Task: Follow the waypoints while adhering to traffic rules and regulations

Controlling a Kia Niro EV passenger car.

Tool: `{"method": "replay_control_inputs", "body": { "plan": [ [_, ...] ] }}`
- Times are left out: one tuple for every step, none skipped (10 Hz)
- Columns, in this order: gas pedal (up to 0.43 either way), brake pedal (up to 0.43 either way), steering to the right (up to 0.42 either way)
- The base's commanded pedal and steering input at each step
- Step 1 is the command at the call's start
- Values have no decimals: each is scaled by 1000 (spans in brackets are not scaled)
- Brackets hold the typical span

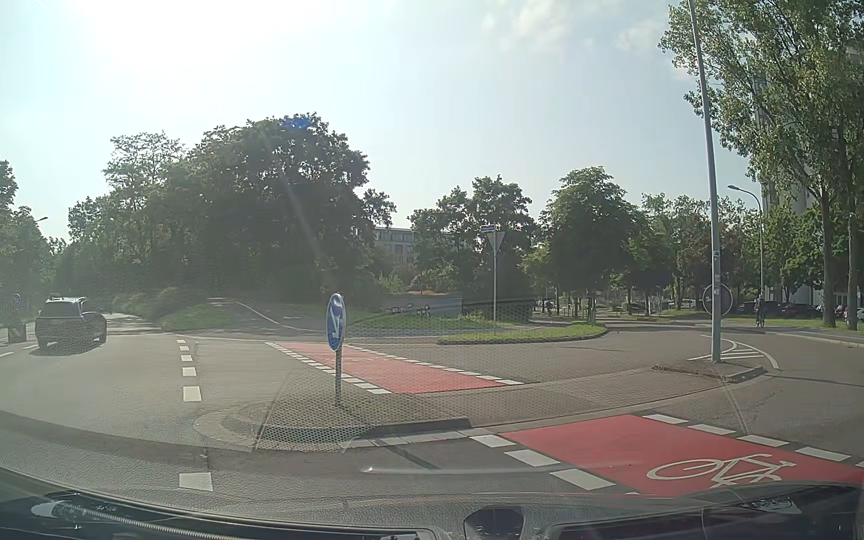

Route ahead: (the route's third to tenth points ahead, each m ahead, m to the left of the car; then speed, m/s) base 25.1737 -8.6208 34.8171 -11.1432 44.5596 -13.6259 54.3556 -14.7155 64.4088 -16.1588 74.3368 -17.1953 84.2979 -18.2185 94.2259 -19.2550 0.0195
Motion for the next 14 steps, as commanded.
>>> {"method": "replay_control_inputs", "body": {
  "plan": [
    [0,183,425],
    [0,183,425],
    [0,189,425],
    [0,195,425],
    [0,201,425],
    [0,201,425],
    [0,201,425],
    [0,201,425],
    [0,201,425],
    [0,207,425],
    [0,207,424],
    [0,207,424],
    [0,207,424],
    [0,207,424]
  ]
}}
